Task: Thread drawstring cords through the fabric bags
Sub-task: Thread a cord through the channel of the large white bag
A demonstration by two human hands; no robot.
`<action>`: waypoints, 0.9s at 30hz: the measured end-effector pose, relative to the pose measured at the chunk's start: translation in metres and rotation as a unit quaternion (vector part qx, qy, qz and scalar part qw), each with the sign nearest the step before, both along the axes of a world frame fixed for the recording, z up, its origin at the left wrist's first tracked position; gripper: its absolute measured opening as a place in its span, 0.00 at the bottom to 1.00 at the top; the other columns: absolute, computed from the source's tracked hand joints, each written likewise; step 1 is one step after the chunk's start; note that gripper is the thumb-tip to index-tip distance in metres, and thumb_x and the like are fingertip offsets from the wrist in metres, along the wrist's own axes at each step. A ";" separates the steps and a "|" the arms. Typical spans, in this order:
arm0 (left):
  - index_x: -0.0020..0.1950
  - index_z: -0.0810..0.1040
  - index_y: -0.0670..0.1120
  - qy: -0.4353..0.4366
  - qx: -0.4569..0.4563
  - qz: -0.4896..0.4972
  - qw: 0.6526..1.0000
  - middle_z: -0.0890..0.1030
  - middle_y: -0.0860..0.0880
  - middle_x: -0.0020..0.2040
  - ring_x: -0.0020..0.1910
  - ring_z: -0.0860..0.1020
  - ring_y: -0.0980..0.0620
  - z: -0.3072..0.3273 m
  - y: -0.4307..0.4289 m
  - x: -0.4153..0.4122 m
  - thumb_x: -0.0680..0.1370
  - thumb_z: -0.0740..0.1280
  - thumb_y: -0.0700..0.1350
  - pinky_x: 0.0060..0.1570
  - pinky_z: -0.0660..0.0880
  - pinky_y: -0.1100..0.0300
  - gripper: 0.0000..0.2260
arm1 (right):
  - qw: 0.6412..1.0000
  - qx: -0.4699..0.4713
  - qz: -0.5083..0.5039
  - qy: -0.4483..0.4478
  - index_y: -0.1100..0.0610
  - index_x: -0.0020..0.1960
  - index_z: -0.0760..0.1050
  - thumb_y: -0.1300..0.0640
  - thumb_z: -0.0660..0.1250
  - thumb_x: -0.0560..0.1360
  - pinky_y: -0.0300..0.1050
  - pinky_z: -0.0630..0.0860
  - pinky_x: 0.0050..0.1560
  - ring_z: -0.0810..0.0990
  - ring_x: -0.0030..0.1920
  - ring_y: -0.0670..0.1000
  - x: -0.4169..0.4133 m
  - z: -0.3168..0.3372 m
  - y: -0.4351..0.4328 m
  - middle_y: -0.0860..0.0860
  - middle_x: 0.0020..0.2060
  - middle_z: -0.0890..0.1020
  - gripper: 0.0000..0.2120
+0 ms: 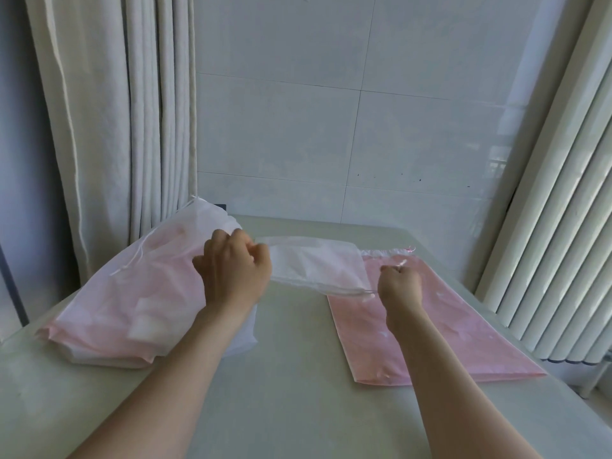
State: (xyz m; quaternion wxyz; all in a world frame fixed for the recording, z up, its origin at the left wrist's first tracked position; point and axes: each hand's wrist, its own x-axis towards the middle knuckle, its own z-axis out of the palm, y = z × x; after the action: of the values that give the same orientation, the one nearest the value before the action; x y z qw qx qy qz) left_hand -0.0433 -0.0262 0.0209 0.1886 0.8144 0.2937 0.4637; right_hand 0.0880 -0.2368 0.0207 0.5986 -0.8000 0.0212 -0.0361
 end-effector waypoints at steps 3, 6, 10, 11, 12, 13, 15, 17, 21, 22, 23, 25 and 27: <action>0.43 0.73 0.46 0.152 0.096 0.040 0.983 0.70 0.47 0.46 0.47 0.65 0.44 -0.003 -0.005 -0.001 0.78 0.61 0.47 0.46 0.61 0.51 0.06 | 0.956 -0.266 0.035 -0.119 0.58 0.38 0.66 0.64 0.56 0.79 0.49 0.65 0.41 0.69 0.42 0.59 -0.003 -0.004 -0.002 0.55 0.38 0.72 0.10; 0.39 0.68 0.47 0.220 0.132 0.059 0.965 0.71 0.50 0.42 0.48 0.63 0.45 -0.001 -0.007 -0.004 0.81 0.57 0.48 0.45 0.59 0.51 0.11 | 0.882 -0.431 0.029 -0.191 0.59 0.51 0.70 0.61 0.57 0.81 0.50 0.64 0.49 0.67 0.49 0.59 -0.004 -0.010 -0.004 0.57 0.47 0.69 0.04; 0.34 0.66 0.48 0.242 0.121 0.064 0.960 0.72 0.51 0.34 0.48 0.65 0.44 0.003 -0.005 -0.007 0.83 0.55 0.48 0.46 0.59 0.51 0.17 | 0.842 -0.485 0.012 -0.235 0.60 0.60 0.69 0.54 0.54 0.85 0.49 0.66 0.51 0.71 0.56 0.60 -0.001 -0.011 -0.010 0.57 0.53 0.71 0.11; 0.34 0.66 0.48 0.243 0.113 0.072 0.961 0.73 0.51 0.34 0.48 0.66 0.44 0.003 -0.004 -0.008 0.83 0.55 0.47 0.46 0.59 0.51 0.17 | 0.833 -0.499 0.014 -0.237 0.60 0.59 0.71 0.51 0.52 0.86 0.50 0.66 0.52 0.70 0.57 0.60 0.000 -0.011 -0.011 0.58 0.54 0.72 0.14; 0.35 0.66 0.48 0.249 0.101 0.083 0.960 0.74 0.51 0.35 0.49 0.66 0.44 0.003 -0.003 -0.008 0.83 0.56 0.46 0.46 0.58 0.51 0.16 | 0.823 -0.519 0.017 -0.232 0.59 0.58 0.73 0.48 0.50 0.87 0.51 0.66 0.54 0.70 0.57 0.60 0.002 -0.011 -0.012 0.58 0.55 0.73 0.18; 0.36 0.66 0.49 0.259 0.086 0.097 0.957 0.75 0.51 0.37 0.51 0.67 0.44 0.003 -0.001 -0.010 0.82 0.59 0.44 0.47 0.58 0.51 0.14 | 0.814 -0.538 0.018 -0.219 0.58 0.57 0.75 0.44 0.49 0.87 0.53 0.66 0.56 0.69 0.57 0.60 0.004 -0.012 -0.013 0.58 0.55 0.73 0.22; 0.40 0.68 0.50 0.283 0.050 0.122 0.950 0.78 0.51 0.44 0.57 0.69 0.43 0.003 0.004 -0.013 0.77 0.63 0.38 0.50 0.59 0.50 0.09 | 0.814 -0.550 -0.002 -0.188 0.56 0.56 0.76 0.39 0.48 0.86 0.54 0.66 0.60 0.69 0.58 0.60 0.008 -0.014 -0.016 0.58 0.56 0.73 0.26; 0.44 0.70 0.50 0.283 0.039 0.150 0.946 0.79 0.50 0.47 0.61 0.69 0.43 0.002 0.011 -0.016 0.75 0.63 0.36 0.51 0.59 0.49 0.08 | 0.822 -0.544 -0.033 -0.166 0.56 0.57 0.77 0.39 0.51 0.85 0.55 0.66 0.61 0.69 0.58 0.61 0.012 -0.018 -0.022 0.58 0.56 0.73 0.24; 0.40 0.68 0.50 0.254 0.075 0.160 0.951 0.75 0.51 0.40 0.57 0.69 0.42 -0.002 0.008 -0.015 0.79 0.61 0.41 0.47 0.55 0.49 0.10 | 0.833 -0.531 -0.026 -0.151 0.55 0.53 0.78 0.47 0.55 0.85 0.54 0.65 0.58 0.68 0.59 0.61 0.009 -0.018 -0.025 0.58 0.55 0.72 0.16; 0.38 0.68 0.50 0.248 0.087 0.156 0.952 0.71 0.52 0.37 0.57 0.68 0.42 -0.002 0.004 -0.014 0.81 0.60 0.44 0.47 0.55 0.49 0.11 | 0.836 -0.528 -0.022 -0.148 0.55 0.49 0.77 0.49 0.57 0.84 0.54 0.64 0.57 0.67 0.58 0.60 0.006 -0.017 -0.023 0.57 0.54 0.70 0.13; 0.37 0.69 0.50 0.249 0.096 0.148 0.952 0.68 0.52 0.37 0.56 0.67 0.42 -0.001 0.001 -0.014 0.82 0.59 0.47 0.48 0.56 0.48 0.13 | 0.838 -0.526 -0.019 -0.143 0.55 0.44 0.75 0.51 0.60 0.81 0.54 0.62 0.56 0.65 0.56 0.59 0.004 -0.015 -0.021 0.57 0.54 0.69 0.11; 0.38 0.74 0.50 0.276 0.107 0.113 0.949 0.68 0.51 0.43 0.57 0.64 0.42 0.000 -0.005 -0.012 0.82 0.55 0.50 0.52 0.59 0.47 0.15 | 0.839 -0.527 -0.007 -0.133 0.55 0.38 0.71 0.55 0.63 0.75 0.55 0.62 0.59 0.63 0.56 0.59 0.000 -0.012 -0.018 0.57 0.56 0.67 0.08; 0.40 0.78 0.50 0.310 0.114 0.077 0.941 0.68 0.51 0.49 0.56 0.61 0.43 0.000 -0.010 -0.010 0.82 0.52 0.51 0.55 0.61 0.45 0.18 | 0.844 -0.513 0.024 -0.155 0.54 0.42 0.77 0.56 0.64 0.72 0.58 0.61 0.65 0.65 0.61 0.61 -0.002 -0.010 -0.016 0.57 0.59 0.68 0.04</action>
State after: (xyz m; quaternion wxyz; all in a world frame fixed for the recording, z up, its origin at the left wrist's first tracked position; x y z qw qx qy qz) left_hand -0.0536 -0.0362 0.0213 -0.0424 0.9089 0.3442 0.2317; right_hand 0.0864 -0.2526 0.0106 0.0987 -0.9772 -0.1128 -0.1506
